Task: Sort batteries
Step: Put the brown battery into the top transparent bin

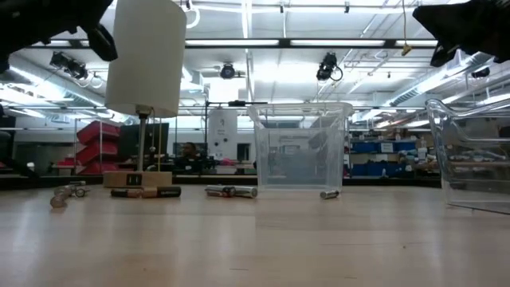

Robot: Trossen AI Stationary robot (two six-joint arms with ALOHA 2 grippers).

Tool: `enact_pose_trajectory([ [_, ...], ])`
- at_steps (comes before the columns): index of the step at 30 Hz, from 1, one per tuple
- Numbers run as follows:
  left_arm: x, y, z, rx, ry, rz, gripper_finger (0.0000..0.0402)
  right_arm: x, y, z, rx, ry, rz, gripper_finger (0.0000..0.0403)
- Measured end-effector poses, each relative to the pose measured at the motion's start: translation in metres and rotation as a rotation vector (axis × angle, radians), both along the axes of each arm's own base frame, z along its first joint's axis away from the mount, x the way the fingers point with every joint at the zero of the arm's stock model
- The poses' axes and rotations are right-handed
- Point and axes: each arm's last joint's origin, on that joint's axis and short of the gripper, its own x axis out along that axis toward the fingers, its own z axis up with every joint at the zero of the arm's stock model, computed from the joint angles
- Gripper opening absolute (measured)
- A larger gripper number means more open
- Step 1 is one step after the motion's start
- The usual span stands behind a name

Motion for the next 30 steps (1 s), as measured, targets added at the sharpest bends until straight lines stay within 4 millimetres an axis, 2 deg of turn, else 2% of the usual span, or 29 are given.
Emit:
enact_pose_trajectory([
  [6, 0.015, -0.003, 0.010, 0.029, 0.084, -0.004, 0.0002, -0.003, 0.000, 0.006, -0.009, -0.066, 0.017, 0.0003],
  [15, 0.039, -0.010, 0.011, 0.033, 0.209, -0.032, 0.0002, -0.012, 0.002, 0.021, -0.182, -0.257, 0.039, 0.0003],
  [25, 0.047, -0.024, 0.000, 0.005, 0.330, -0.098, 0.0002, -0.011, 0.001, 0.020, -0.181, -0.237, 0.022, 0.0003],
  [30, 0.051, -0.032, -0.007, 0.112, 0.374, -0.135, 0.0002, -0.011, 0.001, 0.020, -0.109, -0.241, 0.061, 0.0003],
])
